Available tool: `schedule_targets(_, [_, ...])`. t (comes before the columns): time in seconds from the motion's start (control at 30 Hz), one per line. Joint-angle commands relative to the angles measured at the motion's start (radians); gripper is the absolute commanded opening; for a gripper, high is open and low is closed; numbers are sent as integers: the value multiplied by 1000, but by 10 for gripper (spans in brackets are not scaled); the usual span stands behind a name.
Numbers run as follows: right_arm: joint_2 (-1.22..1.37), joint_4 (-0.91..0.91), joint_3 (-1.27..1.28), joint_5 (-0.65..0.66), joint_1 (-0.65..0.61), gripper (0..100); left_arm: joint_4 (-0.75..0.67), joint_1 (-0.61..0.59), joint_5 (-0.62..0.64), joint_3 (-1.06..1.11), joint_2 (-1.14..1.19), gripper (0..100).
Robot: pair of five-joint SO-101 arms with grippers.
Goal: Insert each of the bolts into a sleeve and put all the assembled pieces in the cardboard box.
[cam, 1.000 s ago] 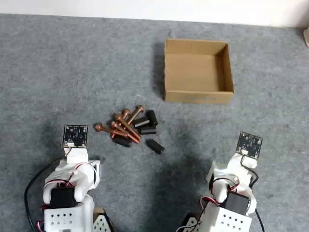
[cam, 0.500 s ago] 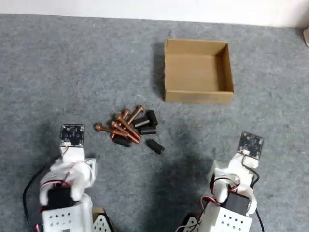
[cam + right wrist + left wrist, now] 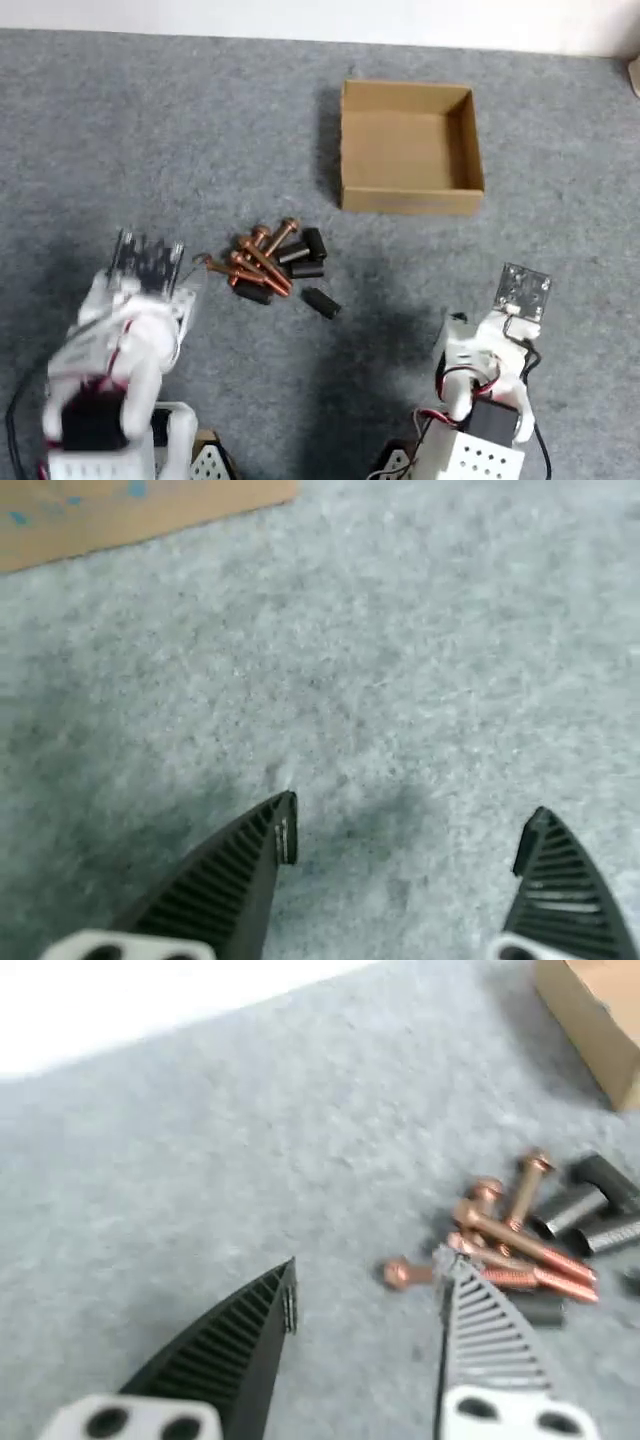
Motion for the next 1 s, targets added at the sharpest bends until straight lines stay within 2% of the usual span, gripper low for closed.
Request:
schedule_targets(0.0, [114, -59, -113, -58, -30, 327, 0, 21, 98, -200, 440, 232])
schedule_targets(0.13, [358, -64, -280, -91, -174, 327, -3, -8, 328, -294, 668, 231])
schedule_targets(0.23, [599, -117, -377, -91, -245, 327, -38, -2, 322, -275, 682, 231])
schedule_targets(0.47, [1078, -306, -510, -173, -245, 327, -276, -2, 319, -33, 621, 231])
schedule_targets(0.53, [1138, -315, -518, -155, -243, 327, -328, -4, 319, 7, 596, 232])
schedule_targets(0.7, [1156, -317, -515, -158, -248, 327, -339, 1, 319, 16, 604, 233])
schedule_targets(0.97, [1167, -318, -507, -152, -245, 327, -361, 1, 310, -59, 805, 234])
